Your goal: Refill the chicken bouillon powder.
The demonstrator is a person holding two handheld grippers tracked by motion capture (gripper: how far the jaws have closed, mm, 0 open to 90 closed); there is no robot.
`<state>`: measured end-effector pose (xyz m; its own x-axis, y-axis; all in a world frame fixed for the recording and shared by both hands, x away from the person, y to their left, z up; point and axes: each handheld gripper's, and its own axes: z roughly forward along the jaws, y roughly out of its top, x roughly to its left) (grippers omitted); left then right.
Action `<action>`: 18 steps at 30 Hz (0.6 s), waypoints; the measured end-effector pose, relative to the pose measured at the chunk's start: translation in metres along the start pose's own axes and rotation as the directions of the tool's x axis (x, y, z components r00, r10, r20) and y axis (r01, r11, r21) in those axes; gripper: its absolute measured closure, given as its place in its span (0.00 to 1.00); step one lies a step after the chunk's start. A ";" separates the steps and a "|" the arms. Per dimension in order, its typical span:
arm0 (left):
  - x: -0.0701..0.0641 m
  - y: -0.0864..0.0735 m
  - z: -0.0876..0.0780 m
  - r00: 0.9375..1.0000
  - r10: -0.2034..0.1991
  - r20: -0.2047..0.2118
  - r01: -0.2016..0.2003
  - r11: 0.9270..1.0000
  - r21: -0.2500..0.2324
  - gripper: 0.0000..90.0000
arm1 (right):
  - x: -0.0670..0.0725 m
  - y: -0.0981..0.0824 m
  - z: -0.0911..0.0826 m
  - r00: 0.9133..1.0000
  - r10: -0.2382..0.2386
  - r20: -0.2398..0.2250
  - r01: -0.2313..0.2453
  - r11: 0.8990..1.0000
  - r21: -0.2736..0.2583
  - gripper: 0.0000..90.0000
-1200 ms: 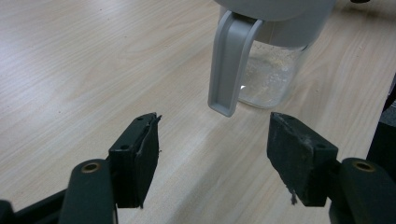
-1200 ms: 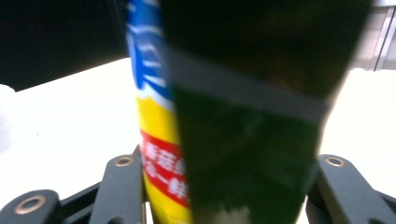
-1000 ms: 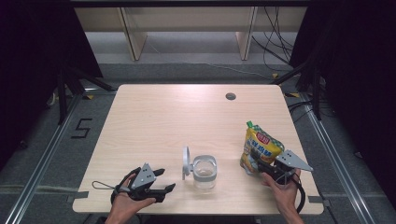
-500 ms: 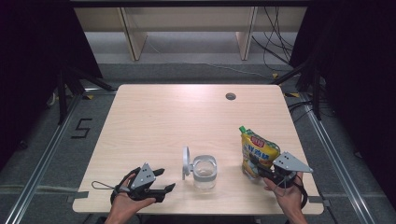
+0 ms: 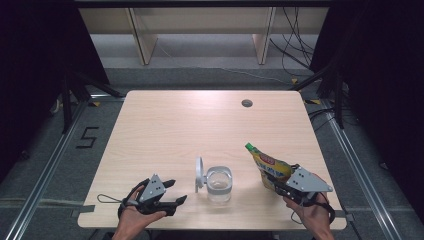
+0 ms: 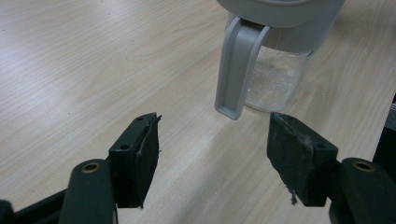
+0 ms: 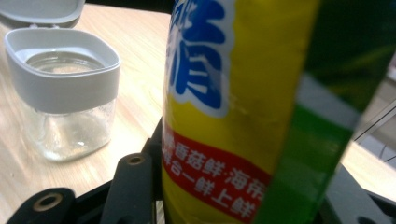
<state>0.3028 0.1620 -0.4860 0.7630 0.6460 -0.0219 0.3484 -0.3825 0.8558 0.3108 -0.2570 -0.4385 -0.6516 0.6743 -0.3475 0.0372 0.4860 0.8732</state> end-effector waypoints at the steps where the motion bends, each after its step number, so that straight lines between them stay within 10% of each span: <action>1: 0.000 0.000 0.000 1.000 0.006 -0.003 -0.006 1.000 0.006 0.38 | 0.001 0.001 -0.001 1.000 -0.016 0.001 0.016 1.000 0.006 0.62; 8: 0.000 0.000 0.000 1.000 0.002 0.000 -0.002 1.000 0.003 0.38 | 0.008 0.011 -0.005 0.991 -0.135 -0.004 0.135 0.989 0.056 0.62; 18: 0.000 -0.001 0.000 1.000 0.003 -0.007 -0.003 1.000 0.007 0.38 | 0.024 0.025 -0.005 0.935 -0.351 -0.037 0.353 0.924 0.147 0.62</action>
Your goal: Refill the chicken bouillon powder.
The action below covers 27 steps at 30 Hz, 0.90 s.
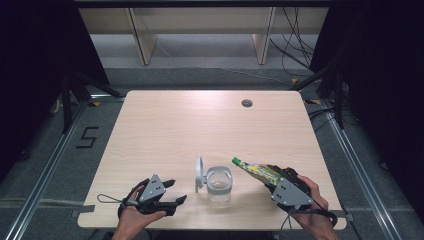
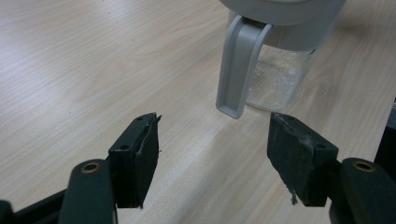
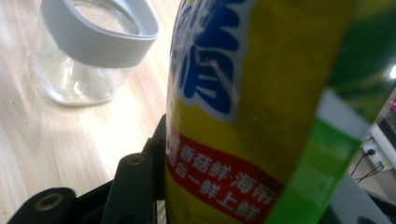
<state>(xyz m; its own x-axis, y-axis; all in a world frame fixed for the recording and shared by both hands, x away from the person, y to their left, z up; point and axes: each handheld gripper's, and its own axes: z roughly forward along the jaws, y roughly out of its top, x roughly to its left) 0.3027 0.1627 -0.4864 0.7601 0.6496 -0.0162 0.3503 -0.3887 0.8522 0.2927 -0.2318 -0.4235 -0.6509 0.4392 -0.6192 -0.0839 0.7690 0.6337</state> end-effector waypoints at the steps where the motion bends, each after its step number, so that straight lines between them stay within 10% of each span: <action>1: 0.000 0.000 0.000 1.000 0.003 -0.004 -0.003 1.000 0.004 0.38 | 0.000 0.001 0.000 1.000 -0.027 0.011 0.027 1.000 0.001 0.62; 9: 0.004 0.000 -0.001 1.000 0.024 -0.008 -0.024 1.000 0.005 0.37 | 0.011 0.012 0.000 0.989 -0.145 0.029 0.143 0.988 0.059 0.63; 14: 0.004 -0.001 -0.001 1.000 0.009 -0.014 -0.009 1.000 0.001 0.37 | 0.014 0.018 0.000 0.971 -0.237 0.038 0.232 0.967 0.103 0.63; 15: 0.004 0.000 0.000 1.000 0.024 -0.009 -0.024 1.000 -0.005 0.37 | 0.012 0.018 0.001 0.955 -0.293 0.037 0.288 0.952 0.107 0.63; 20: 0.005 -0.001 0.001 0.999 0.031 -0.004 -0.031 1.000 0.002 0.37 | 0.019 0.020 0.001 0.952 -0.302 0.056 0.290 0.945 0.153 0.63; 22: 0.005 0.000 0.001 0.999 0.032 -0.007 -0.032 0.999 0.006 0.37 | 0.017 0.022 0.001 0.932 -0.355 0.068 0.341 0.926 0.163 0.63; 23: 0.005 0.000 0.001 0.999 0.032 -0.008 -0.032 0.999 0.005 0.37 | 0.015 0.025 0.001 0.903 -0.424 0.066 0.409 0.897 0.167 0.63; 25: 0.005 -0.001 0.001 0.999 0.034 -0.007 -0.034 0.999 0.005 0.37 | 0.021 0.025 -0.001 0.916 -0.393 0.077 0.373 0.907 0.194 0.63; 27: 0.005 -0.001 0.001 0.999 0.031 -0.008 -0.031 1.000 0.005 0.37 | 0.020 0.027 -0.001 0.907 -0.414 0.083 0.392 0.899 0.197 0.63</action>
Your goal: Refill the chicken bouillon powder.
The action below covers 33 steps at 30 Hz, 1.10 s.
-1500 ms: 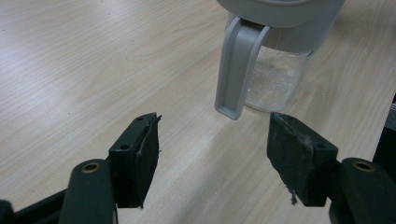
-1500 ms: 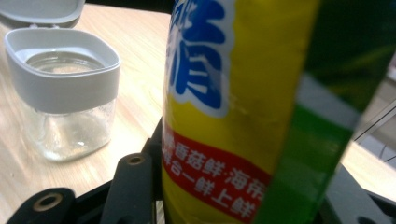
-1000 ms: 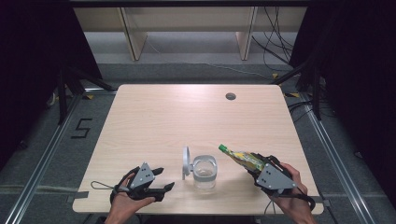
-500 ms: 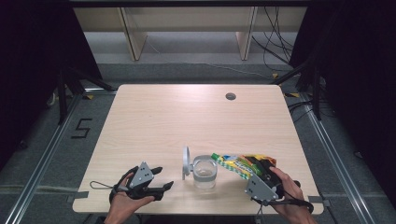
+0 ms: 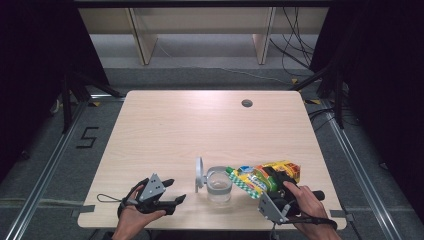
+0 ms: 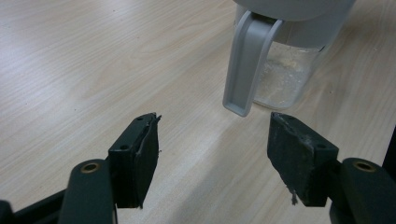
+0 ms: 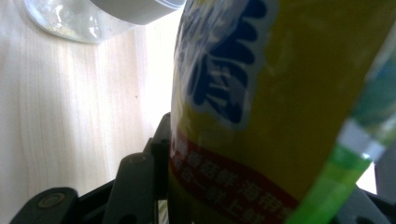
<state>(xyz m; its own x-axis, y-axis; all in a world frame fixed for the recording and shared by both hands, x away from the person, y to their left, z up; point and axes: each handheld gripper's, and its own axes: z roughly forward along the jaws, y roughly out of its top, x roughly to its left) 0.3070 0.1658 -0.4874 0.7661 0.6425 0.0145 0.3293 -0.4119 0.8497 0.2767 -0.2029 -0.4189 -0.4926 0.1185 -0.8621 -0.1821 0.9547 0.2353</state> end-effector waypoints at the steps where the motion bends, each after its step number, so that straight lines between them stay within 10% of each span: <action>1: 0.000 0.000 0.000 1.000 0.000 0.001 0.000 1.000 -0.002 0.37 | -0.003 0.002 0.000 0.999 -0.048 0.006 0.048 0.999 -0.006 0.63; 4: 0.000 0.000 0.000 1.000 0.002 0.002 -0.002 1.000 -0.003 0.37 | 0.001 0.004 -0.002 0.999 -0.042 0.009 0.042 0.999 0.010 0.63; 6: -0.002 -0.001 0.000 0.999 -0.032 -0.003 0.032 0.999 0.003 0.37 | -0.002 0.008 -0.001 0.988 -0.152 0.023 0.152 0.988 0.016 0.63; 7: -0.002 -0.001 0.000 1.000 -0.030 -0.003 0.030 1.000 0.004 0.37 | 0.004 0.008 -0.001 0.994 -0.109 0.021 0.109 0.993 0.039 0.63; 10: -0.002 -0.001 0.000 1.000 -0.031 -0.002 0.031 1.000 -0.001 0.37 | 0.003 0.014 0.001 0.965 -0.258 0.041 0.257 0.966 0.035 0.63; 11: -0.001 -0.001 0.000 1.000 -0.025 -0.001 0.025 1.000 -0.002 0.37 | 0.000 0.018 0.003 0.937 -0.345 0.047 0.344 0.939 0.022 0.63; 12: -0.002 -0.001 0.000 1.000 -0.029 0.002 0.029 1.000 -0.004 0.37 | 0.009 0.016 0.001 0.971 -0.233 0.045 0.231 0.971 0.056 0.63; 15: -0.002 -0.001 0.001 0.999 -0.036 0.003 0.036 0.999 -0.001 0.37 | 0.011 0.019 0.003 0.953 -0.300 0.054 0.296 0.953 0.066 0.64; 21: -0.001 0.000 0.001 1.000 -0.020 0.000 0.020 1.000 0.002 0.37 | 0.017 0.022 0.003 0.947 -0.316 0.054 0.310 0.945 0.108 0.64; 23: -0.001 0.000 0.000 1.000 -0.003 0.000 0.003 1.000 0.001 0.37 | 0.017 0.023 0.005 0.925 -0.373 0.075 0.364 0.925 0.105 0.64; 27: -0.001 0.000 0.001 1.000 -0.011 0.001 0.011 1.000 -0.005 0.37 | 0.017 0.024 0.004 0.912 -0.402 0.079 0.391 0.912 0.121 0.64; 29: 0.000 0.000 0.001 1.000 0.003 0.000 -0.003 1.000 0.007 0.37 | 0.019 0.022 0.004 0.923 -0.372 0.094 0.361 0.925 0.116 0.64; 33: 0.000 0.000 0.001 1.000 -0.002 0.004 0.002 1.000 0.003 0.37 | 0.016 0.027 0.004 0.882 -0.463 0.090 0.449 0.883 0.137 0.64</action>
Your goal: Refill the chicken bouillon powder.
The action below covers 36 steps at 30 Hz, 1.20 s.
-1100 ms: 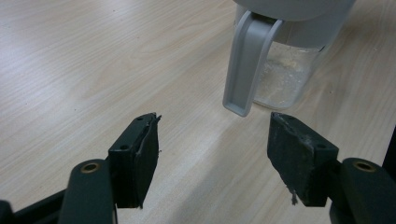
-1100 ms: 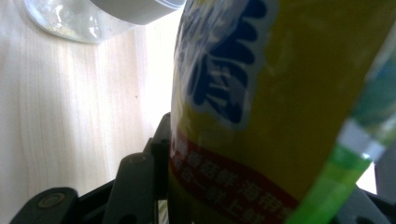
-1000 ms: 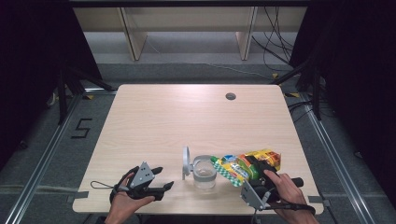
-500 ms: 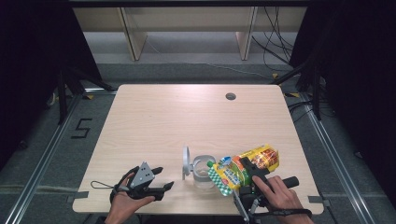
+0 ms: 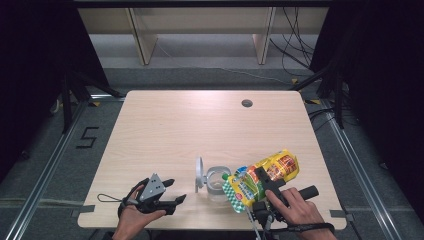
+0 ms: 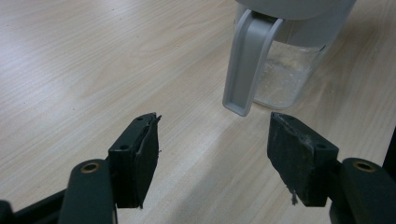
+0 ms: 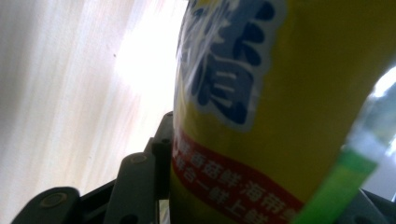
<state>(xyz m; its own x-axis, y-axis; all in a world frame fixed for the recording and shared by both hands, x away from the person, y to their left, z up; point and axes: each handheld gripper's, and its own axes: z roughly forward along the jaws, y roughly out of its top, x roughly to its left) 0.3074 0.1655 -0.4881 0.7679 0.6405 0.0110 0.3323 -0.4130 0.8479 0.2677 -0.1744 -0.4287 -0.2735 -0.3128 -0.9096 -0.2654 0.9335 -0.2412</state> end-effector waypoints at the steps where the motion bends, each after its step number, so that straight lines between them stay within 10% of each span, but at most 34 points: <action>1: 0.000 0.000 0.000 1.000 -0.001 0.000 0.001 1.000 0.001 0.37 | 0.000 0.000 0.001 1.000 0.004 0.009 -0.004 1.000 -0.005 0.64; 17: -0.001 -0.001 0.000 1.000 -0.029 0.001 0.029 1.000 0.000 0.37 | -0.008 0.003 0.001 0.991 -0.135 0.021 0.134 0.990 0.035 0.66; 18: -0.001 -0.001 -0.001 1.000 -0.025 0.001 0.025 1.000 0.003 0.37 | -0.004 0.003 0.001 0.996 -0.087 0.010 0.086 0.996 0.033 0.66; 22: -0.002 -0.001 0.000 1.000 -0.028 -0.007 0.028 1.000 0.001 0.37 | -0.010 0.005 0.000 0.984 -0.175 0.014 0.175 0.984 0.036 0.66; 36: -0.001 0.000 -0.001 1.000 -0.010 -0.007 0.010 1.000 -0.007 0.37 | -0.011 0.007 0.000 0.977 -0.211 0.015 0.210 0.977 0.048 0.66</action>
<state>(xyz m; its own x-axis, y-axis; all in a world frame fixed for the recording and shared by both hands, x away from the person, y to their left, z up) 0.3062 0.1658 -0.4878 0.7609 0.6489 0.0060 0.3362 -0.4021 0.8517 0.2689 -0.1645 -0.4206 -0.1979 -0.4999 -0.8432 -0.2721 0.8544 -0.4426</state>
